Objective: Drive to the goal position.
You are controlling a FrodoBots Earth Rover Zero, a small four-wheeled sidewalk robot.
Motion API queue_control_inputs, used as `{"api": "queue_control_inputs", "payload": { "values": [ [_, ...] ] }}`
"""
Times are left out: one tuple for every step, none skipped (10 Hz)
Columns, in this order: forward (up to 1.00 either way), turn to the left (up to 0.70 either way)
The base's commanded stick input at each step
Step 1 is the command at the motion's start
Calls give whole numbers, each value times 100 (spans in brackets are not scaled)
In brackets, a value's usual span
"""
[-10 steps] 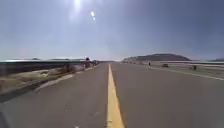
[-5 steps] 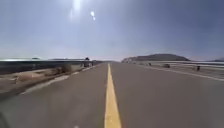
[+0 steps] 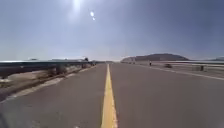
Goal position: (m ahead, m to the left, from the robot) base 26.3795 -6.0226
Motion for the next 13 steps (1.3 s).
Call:
{"api": "queue_control_inputs", "payload": {
  "values": [
    [85,0],
    [85,0],
    [85,0],
    [85,0],
    [85,0],
    [85,0],
    [85,0],
    [85,0],
    [85,0],
    [85,0],
    [85,0],
    [85,0],
    [85,0]
  ]
}}
